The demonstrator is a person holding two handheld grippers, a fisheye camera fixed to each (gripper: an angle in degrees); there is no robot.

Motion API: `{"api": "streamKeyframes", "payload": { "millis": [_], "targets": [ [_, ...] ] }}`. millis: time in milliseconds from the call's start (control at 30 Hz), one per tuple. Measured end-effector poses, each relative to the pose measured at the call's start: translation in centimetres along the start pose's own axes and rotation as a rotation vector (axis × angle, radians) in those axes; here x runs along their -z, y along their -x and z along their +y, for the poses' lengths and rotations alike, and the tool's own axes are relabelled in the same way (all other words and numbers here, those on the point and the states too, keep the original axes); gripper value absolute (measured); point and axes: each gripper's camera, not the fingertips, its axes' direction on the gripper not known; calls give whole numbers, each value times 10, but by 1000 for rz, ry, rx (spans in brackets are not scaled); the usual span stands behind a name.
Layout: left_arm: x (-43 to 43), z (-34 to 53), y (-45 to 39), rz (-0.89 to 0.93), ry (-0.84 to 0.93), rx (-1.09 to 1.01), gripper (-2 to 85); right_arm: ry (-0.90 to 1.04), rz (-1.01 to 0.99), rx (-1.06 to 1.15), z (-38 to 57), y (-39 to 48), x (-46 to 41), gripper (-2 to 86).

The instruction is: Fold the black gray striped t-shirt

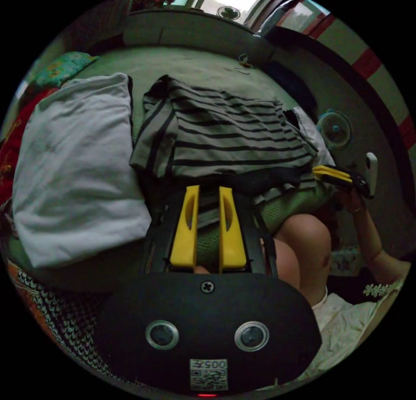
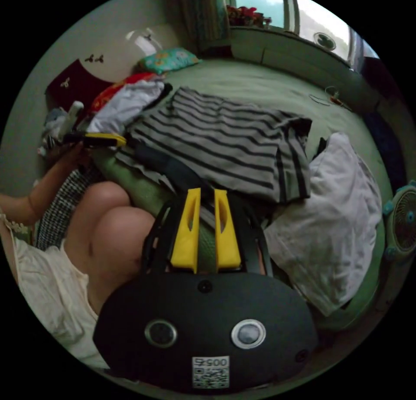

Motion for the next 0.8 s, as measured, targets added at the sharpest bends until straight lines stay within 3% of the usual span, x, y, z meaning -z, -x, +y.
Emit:
{"api": "streamKeyframes", "payload": {
  "millis": [133, 267, 333, 600, 700, 800],
  "targets": [
    [8, 8, 16, -57, -85, 85, 88, -48, 28, -9, -8, 10, 0, 49],
    [11, 18, 35, -51, -125, 172, 106, 140, 62, -37, -8, 9, -45, 44],
    [11, 23, 40, -35, -129, 173, 112, 142, 26, -89, -5, 5, -46, 40],
    [-30, 30, 47, -142, 51, 148, 81, 87, -1, -99, 3, 22, 3, -4],
    [-16, 37, 41, 12, 15, 135, 32, 72, 19, -90, 8, 32, 16, -7],
    [16, 42, 36, 292, -90, 141, 22, 60, 27, -97, 16, 37, 28, -9]
  ]
}}
